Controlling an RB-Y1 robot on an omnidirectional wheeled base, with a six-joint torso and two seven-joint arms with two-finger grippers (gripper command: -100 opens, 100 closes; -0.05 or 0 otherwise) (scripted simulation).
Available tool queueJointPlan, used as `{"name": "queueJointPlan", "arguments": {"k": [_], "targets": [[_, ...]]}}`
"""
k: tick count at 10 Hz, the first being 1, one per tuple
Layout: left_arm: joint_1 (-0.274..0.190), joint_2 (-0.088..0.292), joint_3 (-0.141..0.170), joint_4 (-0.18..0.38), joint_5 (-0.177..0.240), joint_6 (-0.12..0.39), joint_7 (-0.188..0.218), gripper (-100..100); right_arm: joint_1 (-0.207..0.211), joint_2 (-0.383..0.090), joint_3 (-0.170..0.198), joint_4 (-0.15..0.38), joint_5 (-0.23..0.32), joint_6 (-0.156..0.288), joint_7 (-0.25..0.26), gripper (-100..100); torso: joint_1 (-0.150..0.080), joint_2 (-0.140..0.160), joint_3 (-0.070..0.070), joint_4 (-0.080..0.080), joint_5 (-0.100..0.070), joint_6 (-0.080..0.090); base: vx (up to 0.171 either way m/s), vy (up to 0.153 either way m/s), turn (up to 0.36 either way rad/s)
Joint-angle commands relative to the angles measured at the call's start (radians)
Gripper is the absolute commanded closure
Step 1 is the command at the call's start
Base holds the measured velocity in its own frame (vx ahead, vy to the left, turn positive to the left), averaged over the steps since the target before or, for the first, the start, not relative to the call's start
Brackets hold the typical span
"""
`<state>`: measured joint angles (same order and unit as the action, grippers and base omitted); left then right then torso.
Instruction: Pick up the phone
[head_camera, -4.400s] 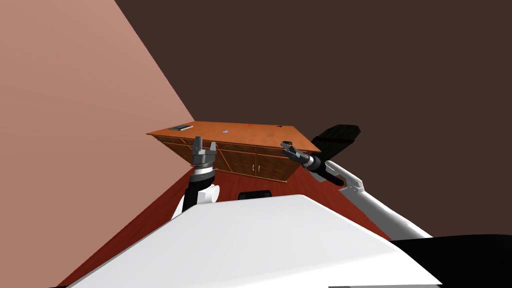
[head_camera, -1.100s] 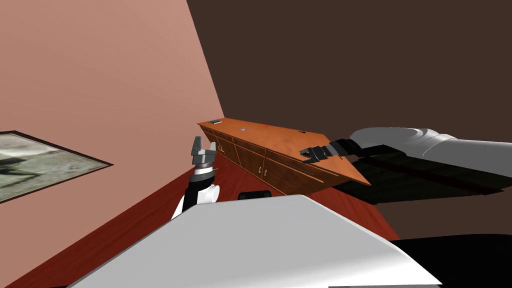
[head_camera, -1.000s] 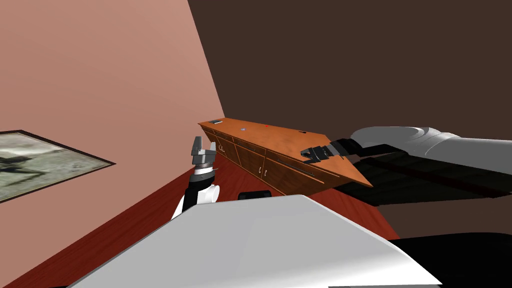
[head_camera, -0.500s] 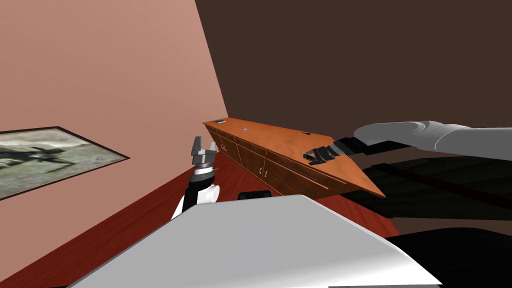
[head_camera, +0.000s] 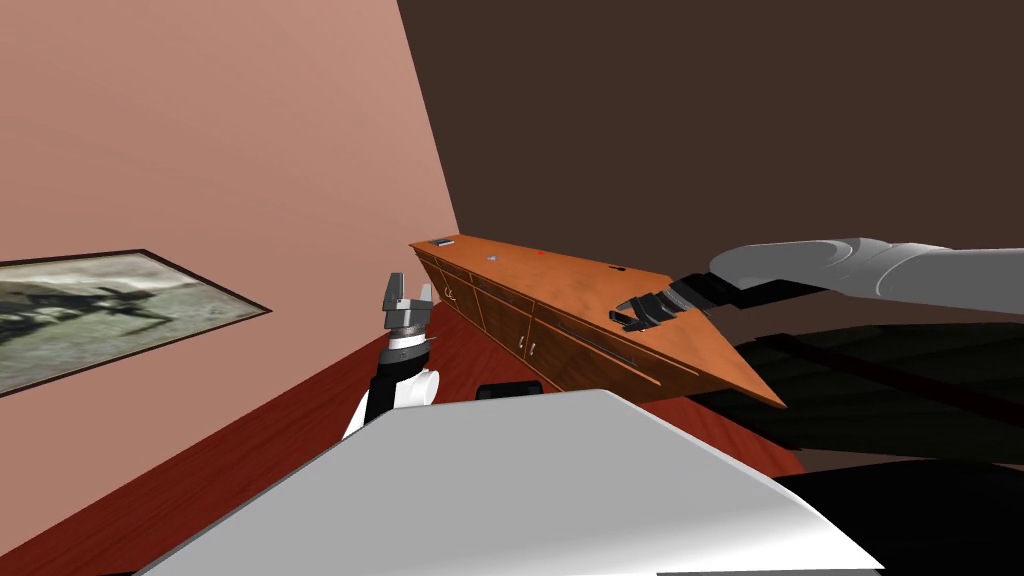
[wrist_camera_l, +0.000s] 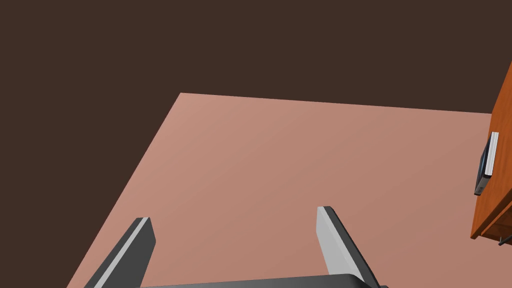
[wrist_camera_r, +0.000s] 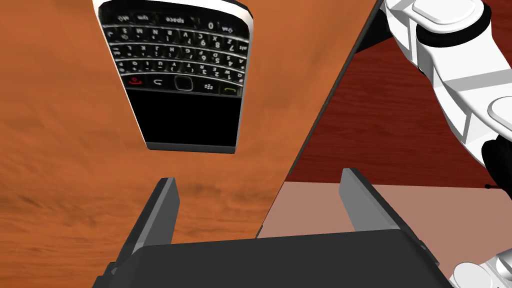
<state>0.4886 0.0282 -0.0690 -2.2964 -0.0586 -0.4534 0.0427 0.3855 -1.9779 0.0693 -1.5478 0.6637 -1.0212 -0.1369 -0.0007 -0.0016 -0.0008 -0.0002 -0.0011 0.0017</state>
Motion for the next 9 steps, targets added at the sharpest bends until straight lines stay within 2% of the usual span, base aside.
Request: {"name": "queueJointPlan", "arguments": {"k": [1, 2, 3, 7, 8, 9], "targets": [[0.000, 0.000, 0.000, 0.000, 0.000, 0.000, 0.000, 0, 0.032, -0.022, -0.012, 0.009, 0.024, 0.001, -0.018, -100, 0.000, 0.000, 0.000, 0.000, 0.000, 0.000, 0.003, -0.020, 0.083], [0.000, 0.000, 0.000, 0.000, 0.000, 0.000, 0.000, 0, 0.032, -0.022, -0.012, 0.009, 0.024, 0.001, -0.018, -100, 0.000, 0.000, 0.000, 0.000, 0.000, -0.001, 0.004, -0.028, 0.067], [0.000, 0.000, 0.000, 0.000, 0.000, 0.000, 0.000, 0, 0.059, -0.064, 0.010, 0.021, 0.045, 0.008, -0.037, -100, 0.000, 0.000, 0.000, 0.000, 0.000, 0.000, 0.015, -0.053, 0.204], [0.000, 0.000, 0.000, 0.000, 0.000, 0.000, 0.000, 0, 0.080, -0.089, 0.027, 0.026, 0.061, 0.014, -0.051, -100, -0.001, 0.000, 0.000, 0.000, 0.000, 0.000, 0.008, -0.034, 0.069], [0.000, 0.000, 0.000, 0.000, 0.000, 0.000, 0.000, 0, 0.087, -0.084, 0.012, 0.027, 0.057, 0.012, -0.047, -100, 0.000, 0.000, 0.000, 0.000, 0.000, 0.000, 0.002, -0.007, 0.016], [0.000, 0.000, 0.000, 0.000, 0.000, 0.000, 0.000, 0, 0.087, -0.085, 0.013, 0.027, 0.057, 0.013, -0.048, 0, 0.001, 0.000, 0.000, 0.000, 0.000, 0.000, 0.000, 0.000, 0.000]]}}
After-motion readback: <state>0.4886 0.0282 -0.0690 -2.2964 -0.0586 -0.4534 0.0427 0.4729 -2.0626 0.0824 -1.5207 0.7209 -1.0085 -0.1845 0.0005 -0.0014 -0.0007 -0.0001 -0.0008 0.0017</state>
